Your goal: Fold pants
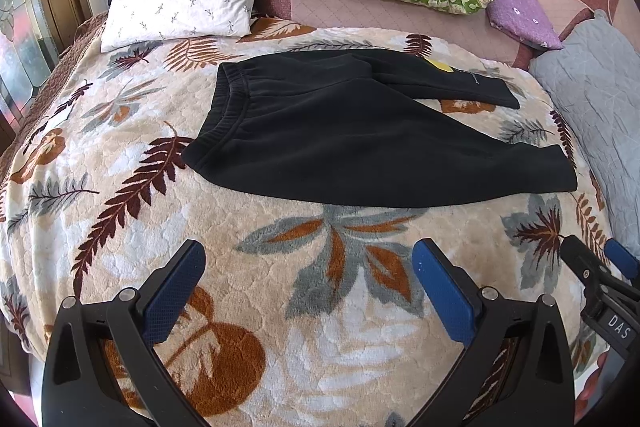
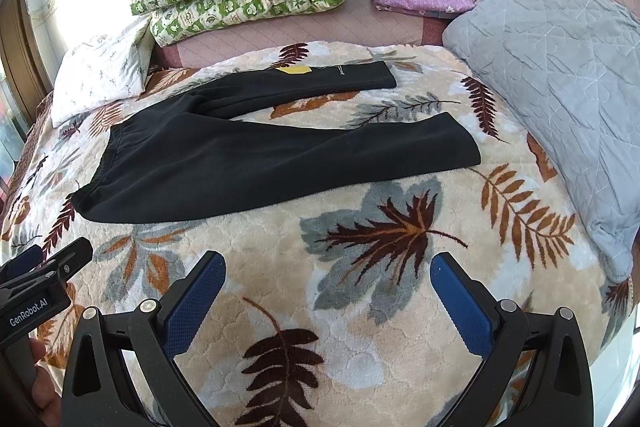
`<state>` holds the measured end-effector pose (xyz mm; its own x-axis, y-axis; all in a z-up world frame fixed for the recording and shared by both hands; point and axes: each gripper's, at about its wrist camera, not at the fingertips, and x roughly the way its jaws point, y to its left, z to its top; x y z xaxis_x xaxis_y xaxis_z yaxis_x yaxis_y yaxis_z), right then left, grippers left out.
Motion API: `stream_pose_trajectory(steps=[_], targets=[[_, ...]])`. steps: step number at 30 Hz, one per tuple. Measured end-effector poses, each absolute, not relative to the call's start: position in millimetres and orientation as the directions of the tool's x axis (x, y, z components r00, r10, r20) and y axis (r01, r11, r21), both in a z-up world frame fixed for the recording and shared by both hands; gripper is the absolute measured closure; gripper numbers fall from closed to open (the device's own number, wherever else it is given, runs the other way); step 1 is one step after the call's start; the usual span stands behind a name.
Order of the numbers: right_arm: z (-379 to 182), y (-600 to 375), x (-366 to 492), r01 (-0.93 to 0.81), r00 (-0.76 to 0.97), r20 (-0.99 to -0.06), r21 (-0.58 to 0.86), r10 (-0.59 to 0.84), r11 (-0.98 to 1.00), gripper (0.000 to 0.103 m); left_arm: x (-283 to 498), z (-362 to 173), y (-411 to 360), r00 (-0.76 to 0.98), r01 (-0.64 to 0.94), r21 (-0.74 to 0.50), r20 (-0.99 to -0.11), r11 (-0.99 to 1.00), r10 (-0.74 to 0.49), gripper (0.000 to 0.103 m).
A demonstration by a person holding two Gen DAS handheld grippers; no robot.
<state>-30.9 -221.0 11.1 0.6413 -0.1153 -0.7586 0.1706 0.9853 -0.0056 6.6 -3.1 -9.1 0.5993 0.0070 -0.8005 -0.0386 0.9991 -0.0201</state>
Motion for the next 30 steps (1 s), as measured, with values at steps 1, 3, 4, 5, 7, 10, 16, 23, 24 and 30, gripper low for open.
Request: stream_pose_trajectory(steps=[1,3,4,5,7,10,16,23,24,30], targets=[[12.3,-221.3,-29.5,0.168,0.643,-0.757,-0.006,-0.115,0.986,0.0,8.3,-8.4,-2.4,0.598,-0.038,-0.021,-0.802,0.999,0.006,0.0],[15.6,-222.2,-26.4,0.164,0.649,-0.752,-0.01,-0.116,0.986,0.0,13.0,-8.9,-2.3,0.591,-0.037,-0.023,-0.807,0.999,0.003,0.0],[17.2,-222.7,-23.8,0.16,0.651,-0.751,-0.013,-0.116,0.987,0.0,17.1,-9.3,-2.0,0.58,-0.034,-0.024,-0.814,0.999,0.0,0.0],[18.5,-223.3,-21.6,0.157,0.652,-0.75,-0.014,-0.114,0.987,0.0,21.8,-9.7,-1.1,0.568,-0.029,-0.027,-0.823,0.999,-0.006,0.0],[22.0,-225.8,-15.2,0.141,0.65,-0.754,0.005,-0.089,0.99,0.0,36.9,-8.8,3.9,0.525,-0.014,-0.055,-0.85,0.998,-0.04,0.0],[31.8,-240.0,1.9,0.102,0.649,-0.761,0.069,-0.014,0.992,0.0,68.8,1.4,23.4,0.477,-0.026,-0.127,-0.873,0.992,-0.1,0.0],[73.7,-294.0,68.0,0.103,0.68,-0.733,0.07,-0.019,0.992,0.0,154.6,18.6,76.4,0.363,-0.09,-0.187,-0.921,0.978,-0.143,0.0],[71.5,-368.0,204.3,0.108,0.599,-0.801,0.052,-0.023,0.993,0.003,235.4,1.8,131.7,0.253,-0.213,-0.154,-0.962,0.965,-0.098,0.0],[63.0,-376.3,225.1,0.107,0.578,-0.816,0.063,-0.01,0.992,0.004,242.8,-2.4,137.4,0.244,-0.23,-0.158,-0.965,0.96,-0.1,0.0],[-2.4,-413.7,321.2,0.127,0.452,-0.884,0.196,0.119,0.972,0.026,274.0,-28.5,155.0,0.197,-0.264,-0.19,-0.97,0.946,-0.141,0.0]])
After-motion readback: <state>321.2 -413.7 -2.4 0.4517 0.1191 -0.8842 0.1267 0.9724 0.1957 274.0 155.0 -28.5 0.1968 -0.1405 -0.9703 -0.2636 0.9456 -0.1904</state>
